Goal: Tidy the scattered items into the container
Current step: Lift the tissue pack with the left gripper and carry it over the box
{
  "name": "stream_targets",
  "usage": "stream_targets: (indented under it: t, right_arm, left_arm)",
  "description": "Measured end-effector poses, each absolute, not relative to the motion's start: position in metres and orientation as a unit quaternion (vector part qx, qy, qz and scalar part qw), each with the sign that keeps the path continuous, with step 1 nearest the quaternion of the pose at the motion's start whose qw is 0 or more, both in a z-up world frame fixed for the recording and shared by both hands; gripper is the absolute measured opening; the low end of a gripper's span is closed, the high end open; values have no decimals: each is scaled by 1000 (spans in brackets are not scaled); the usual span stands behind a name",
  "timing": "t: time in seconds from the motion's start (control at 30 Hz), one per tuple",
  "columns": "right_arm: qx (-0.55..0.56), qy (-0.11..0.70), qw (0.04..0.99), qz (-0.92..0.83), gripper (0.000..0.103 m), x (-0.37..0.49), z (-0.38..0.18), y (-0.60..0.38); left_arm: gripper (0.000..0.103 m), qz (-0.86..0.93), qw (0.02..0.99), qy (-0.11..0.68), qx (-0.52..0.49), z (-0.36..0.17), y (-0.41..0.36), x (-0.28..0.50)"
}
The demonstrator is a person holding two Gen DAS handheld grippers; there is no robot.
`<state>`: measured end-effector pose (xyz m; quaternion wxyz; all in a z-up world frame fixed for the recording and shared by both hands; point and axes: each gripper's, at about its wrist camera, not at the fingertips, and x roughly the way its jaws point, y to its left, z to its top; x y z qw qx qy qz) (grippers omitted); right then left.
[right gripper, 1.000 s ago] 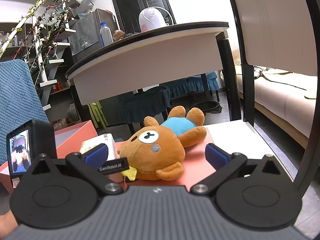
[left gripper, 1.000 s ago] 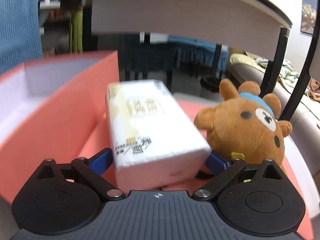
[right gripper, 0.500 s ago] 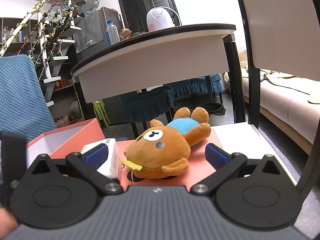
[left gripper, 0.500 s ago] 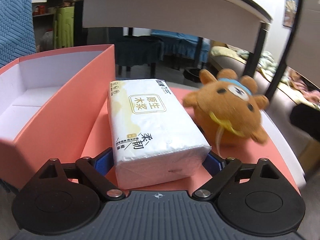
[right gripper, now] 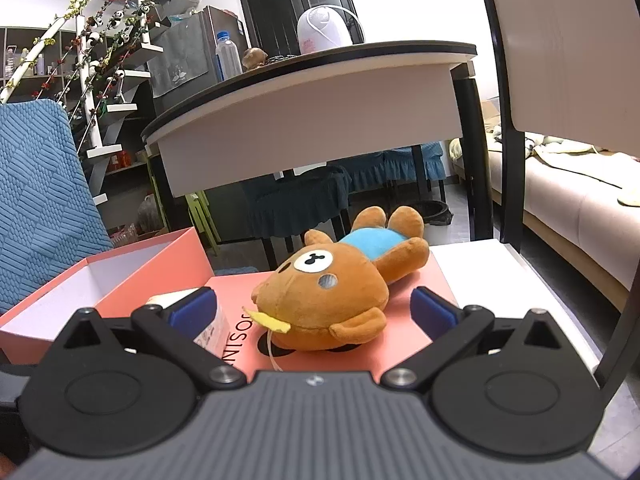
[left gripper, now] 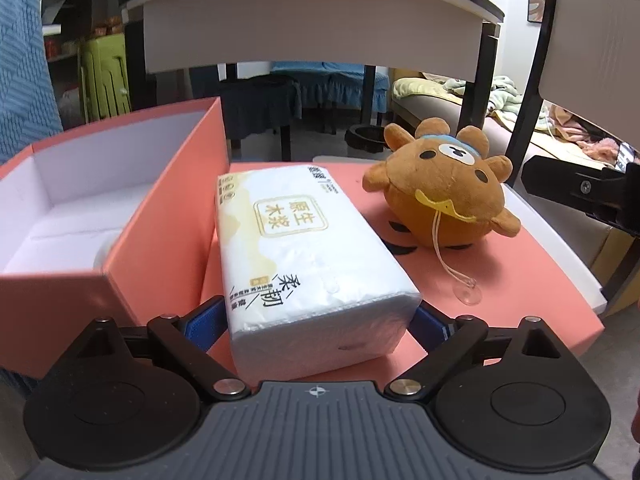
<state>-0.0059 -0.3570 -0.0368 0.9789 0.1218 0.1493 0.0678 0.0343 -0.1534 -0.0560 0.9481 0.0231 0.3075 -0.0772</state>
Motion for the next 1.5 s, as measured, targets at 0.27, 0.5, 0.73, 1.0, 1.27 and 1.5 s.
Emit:
stream_targets:
  t: [0.27,0.5,0.73,1.0,1.27,1.5]
  right_arm:
    - [122,152,978,70,103,-5,-38,-357]
    - [122,154,978,72,103,-3,-39,-358]
    - [121,156,977,74,103,-2,-40,-358]
    - [120,152,978,75,103,-4,-36,-352]
    - [124,147,979,67,103,-6,-36,-361]
    - [123,131,982,62,103,-5,-30,-355]
  left_arm:
    - [99,-53,955,292,29,-52,-162,35]
    - [102,-40,958,284,4,-46,-159,37]
    - [103,-10,961,277,-4,-47,-167,42]
    - [103,8,960,280,10,-58,-183,50]
    - [92,24,955,296,-4,-65,-179,59]
    - [89,-23,954,298,-14,-59,-177,52]
